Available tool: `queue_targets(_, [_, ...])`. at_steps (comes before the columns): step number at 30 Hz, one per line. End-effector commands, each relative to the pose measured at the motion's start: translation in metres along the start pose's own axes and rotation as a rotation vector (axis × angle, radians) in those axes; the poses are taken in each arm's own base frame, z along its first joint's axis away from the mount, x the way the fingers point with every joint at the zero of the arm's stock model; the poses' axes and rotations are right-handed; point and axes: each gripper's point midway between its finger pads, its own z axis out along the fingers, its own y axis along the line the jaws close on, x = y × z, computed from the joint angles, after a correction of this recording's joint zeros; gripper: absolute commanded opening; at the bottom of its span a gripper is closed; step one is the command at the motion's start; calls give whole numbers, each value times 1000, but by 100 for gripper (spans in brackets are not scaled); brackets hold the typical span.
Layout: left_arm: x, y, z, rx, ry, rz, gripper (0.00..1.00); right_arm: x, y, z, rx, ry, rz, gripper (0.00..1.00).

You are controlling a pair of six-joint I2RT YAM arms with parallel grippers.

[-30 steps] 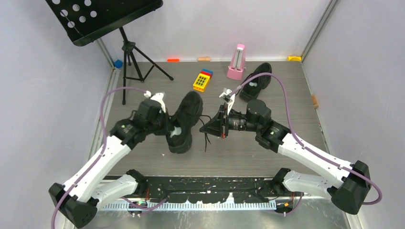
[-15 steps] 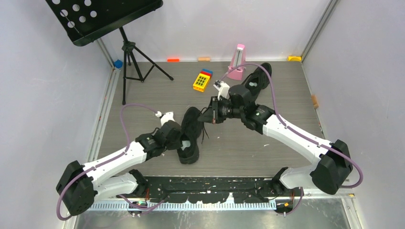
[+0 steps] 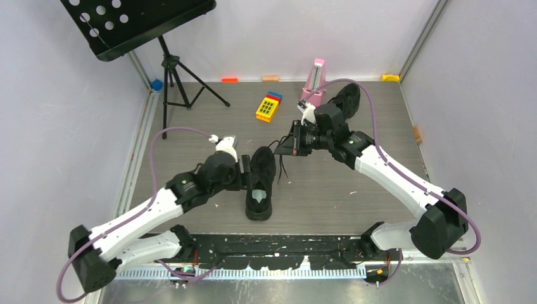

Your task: Tie the shoes

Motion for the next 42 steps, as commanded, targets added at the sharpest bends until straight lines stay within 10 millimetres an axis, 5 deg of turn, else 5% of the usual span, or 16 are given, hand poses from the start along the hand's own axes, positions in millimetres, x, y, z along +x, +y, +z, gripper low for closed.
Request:
queue_targets(1, [-26, -1, -43, 61, -83, 178, 69, 6, 29, -12, -96, 22, 0, 0])
queue_targets(9, [-56, -9, -32, 113, -120, 338, 69, 10, 41, -16, -93, 70, -25, 0])
queue_targets(13, [-70, -12, -18, 149, -132, 294, 57, 10, 38, -20, -58, 75, -39, 0])
queue_targets(24, [-66, -26, 6, 249, -65, 291, 56, 14, 33, -11, -53, 109, -38, 0])
queue_targets(31, [-61, -29, 18, 273, -54, 307, 23, 13, 30, -6, -47, 120, -48, 0])
queue_targets(39, [-49, -25, 30, 263, 17, 320, 33, 16, 25, -4, -36, 133, -71, 0])
queue_targets(41, [-47, -25, 31, 268, 19, 322, 22, 17, 23, -3, -33, 141, -77, 0])
queue_targets(42, [-47, -25, 31, 269, 17, 324, 6, 17, 22, -2, -31, 145, -81, 0])
